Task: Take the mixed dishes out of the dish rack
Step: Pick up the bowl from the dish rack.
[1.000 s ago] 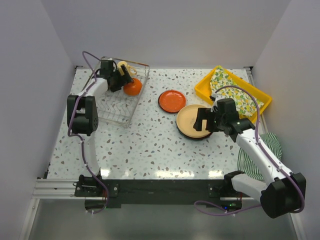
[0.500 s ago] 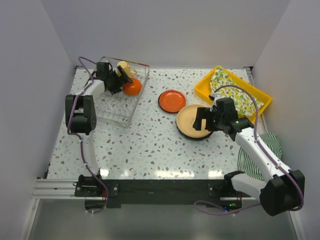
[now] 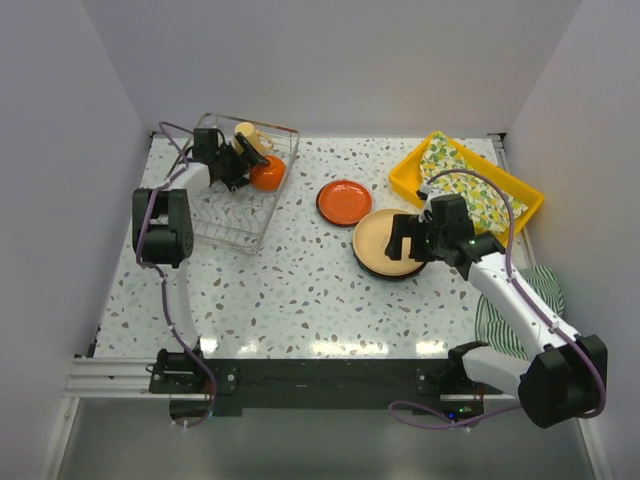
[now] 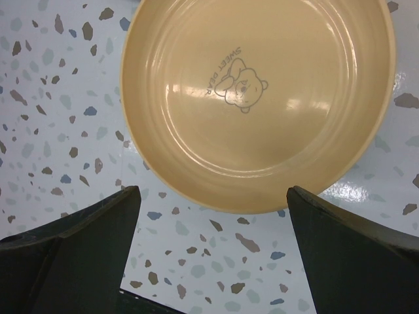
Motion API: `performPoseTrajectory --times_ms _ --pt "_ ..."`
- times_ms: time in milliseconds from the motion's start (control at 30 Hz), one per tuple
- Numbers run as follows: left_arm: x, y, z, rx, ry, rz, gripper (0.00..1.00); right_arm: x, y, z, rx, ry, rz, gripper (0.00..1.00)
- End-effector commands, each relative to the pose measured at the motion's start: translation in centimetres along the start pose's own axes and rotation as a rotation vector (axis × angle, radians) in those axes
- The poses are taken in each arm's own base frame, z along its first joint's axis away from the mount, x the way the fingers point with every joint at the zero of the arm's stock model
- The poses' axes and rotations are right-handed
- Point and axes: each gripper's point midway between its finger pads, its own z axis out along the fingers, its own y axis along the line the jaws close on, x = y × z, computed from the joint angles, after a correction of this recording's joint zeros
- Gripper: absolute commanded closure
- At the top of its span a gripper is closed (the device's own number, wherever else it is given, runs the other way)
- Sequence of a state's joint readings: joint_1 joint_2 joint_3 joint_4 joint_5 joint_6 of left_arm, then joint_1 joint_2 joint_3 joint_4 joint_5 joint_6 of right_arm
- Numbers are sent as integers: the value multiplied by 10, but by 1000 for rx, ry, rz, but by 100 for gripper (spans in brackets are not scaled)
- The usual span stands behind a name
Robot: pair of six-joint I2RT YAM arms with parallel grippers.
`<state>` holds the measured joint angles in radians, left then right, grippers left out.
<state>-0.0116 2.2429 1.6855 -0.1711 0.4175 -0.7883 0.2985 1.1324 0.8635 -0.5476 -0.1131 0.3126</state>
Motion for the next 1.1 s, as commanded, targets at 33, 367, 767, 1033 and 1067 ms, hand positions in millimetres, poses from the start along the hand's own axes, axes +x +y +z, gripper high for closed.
performPoseTrajectory --times_ms 33,367,767,1033,1067 --pt "15 20 9 -12 34 -37 4 -26 5 -2 -10 -73 -24 2" --pt "3 13 0 18 -55 8 9 -22 6 5 -15 -47 -27 2" --pt "-21 -12 -18 58 -152 73 23 -20 6 7 -16 -39 -31 2" --pt "-28 -27 -32 81 -170 79 45 -22 7 8 -22 -42 -33 2" --pt "-28 -29 -33 83 -171 82 47 -23 7 8 -24 -44 -34 2"
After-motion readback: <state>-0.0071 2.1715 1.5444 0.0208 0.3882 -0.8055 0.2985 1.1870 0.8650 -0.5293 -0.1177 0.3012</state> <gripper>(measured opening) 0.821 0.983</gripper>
